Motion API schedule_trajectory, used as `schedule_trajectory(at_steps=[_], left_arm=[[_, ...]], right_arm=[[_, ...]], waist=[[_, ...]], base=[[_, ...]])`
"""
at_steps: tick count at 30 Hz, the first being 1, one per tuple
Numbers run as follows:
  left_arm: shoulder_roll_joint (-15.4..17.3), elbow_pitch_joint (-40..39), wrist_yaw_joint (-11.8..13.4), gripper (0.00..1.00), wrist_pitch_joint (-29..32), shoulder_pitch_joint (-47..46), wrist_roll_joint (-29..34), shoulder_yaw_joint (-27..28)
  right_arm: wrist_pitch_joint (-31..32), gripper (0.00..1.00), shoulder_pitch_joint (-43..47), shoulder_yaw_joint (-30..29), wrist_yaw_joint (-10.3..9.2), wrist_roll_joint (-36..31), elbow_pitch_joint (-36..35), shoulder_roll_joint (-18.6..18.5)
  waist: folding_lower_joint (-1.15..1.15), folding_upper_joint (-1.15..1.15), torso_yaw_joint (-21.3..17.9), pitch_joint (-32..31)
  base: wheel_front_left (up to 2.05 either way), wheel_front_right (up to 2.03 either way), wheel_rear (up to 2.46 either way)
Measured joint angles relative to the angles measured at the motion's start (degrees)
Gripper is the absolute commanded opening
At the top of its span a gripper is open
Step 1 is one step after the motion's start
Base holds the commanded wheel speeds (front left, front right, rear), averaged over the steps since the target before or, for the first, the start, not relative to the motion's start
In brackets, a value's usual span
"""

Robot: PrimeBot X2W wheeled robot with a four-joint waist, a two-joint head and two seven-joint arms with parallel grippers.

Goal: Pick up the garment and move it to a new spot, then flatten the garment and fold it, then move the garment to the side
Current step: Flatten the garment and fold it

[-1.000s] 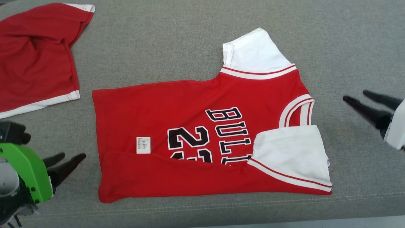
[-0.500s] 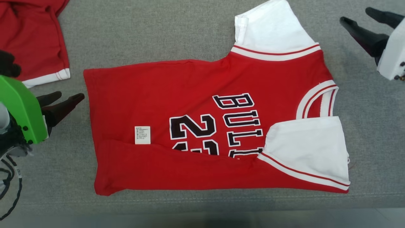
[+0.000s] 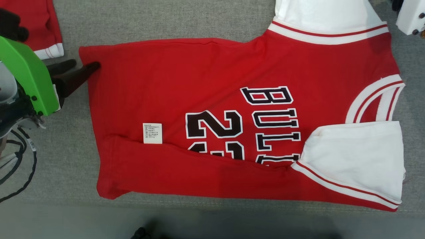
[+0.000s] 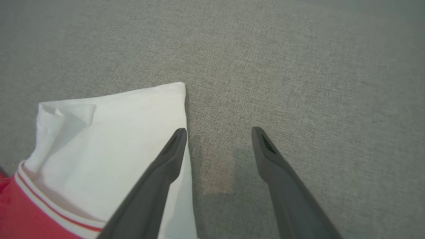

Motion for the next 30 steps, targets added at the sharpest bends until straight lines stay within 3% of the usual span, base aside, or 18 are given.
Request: schedule_trajectory(at_steps=[4,11,21,22,24,27,28,30], left_arm=[[-0.9,2.0,-1.0,1.00,-0.7,-1.9,0.2,0.0],[-2.7,5.3,-2.7,1.00,-1.0,-4.6,0.7,-0.5],[-3.5,10.0,-4.0,1.00,-0.9,-5.6,0.7,-1.2],[-3.6,10.5,-4.0,1.00,-0.9,-5.6,0.7,-1.3],[-3.6,11.3,-4.2,1.00,-0.9,-5.6,0.7,-1.3],[-3.6,12.1,-4.4,1.00,-0.6,-5.6,0.7,-1.5],[-3.6,12.3,-4.4,1.00,-0.5,-5.6,0.6,-1.6],[-3.7,12.7,-4.5,1.00,-0.5,-5.6,0.6,-1.6]], right_arm=[[-0.5,1.00,-0.4,1.9,0.00,-0.6,3.3,3.1],[-2.4,1.00,-4.1,2.3,0.77,-1.7,7.6,4.9],[-3.3,1.00,-6.0,4.3,4.45,-1.5,14.1,8.0],[-3.2,0.91,-6.0,4.6,4.89,-1.4,14.6,8.3],[-3.0,0.47,-6.0,4.9,5.60,-0.6,15.4,9.1],[-2.4,0.33,-6.1,5.5,6.46,0.0,16.3,10.0],[-2.1,0.05,-6.1,5.6,6.89,0.0,16.5,10.1],[-2.1,0.00,-6.1,5.8,7.51,0.1,17.0,10.4]], waist=[[0.00,0.00,1.4,2.1],[-0.01,0.00,3.3,3.3],[-0.01,0.00,3.5,1.6],[-0.01,0.00,3.4,1.3],[-0.01,0.00,3.3,0.7],[-0.01,0.00,3.1,0.0],[-0.01,0.00,3.1,-0.1],[-0.01,0.00,2.9,-0.4]], base=[[0.00,0.00,0.00],[0.00,0.00,0.00],[0.00,0.00,0.00],[0.00,0.00,0.00],[0.00,0.00,0.00],[0.00,0.00,0.00],[0.00,0.00,0.00],[0.00,0.00,0.00]])
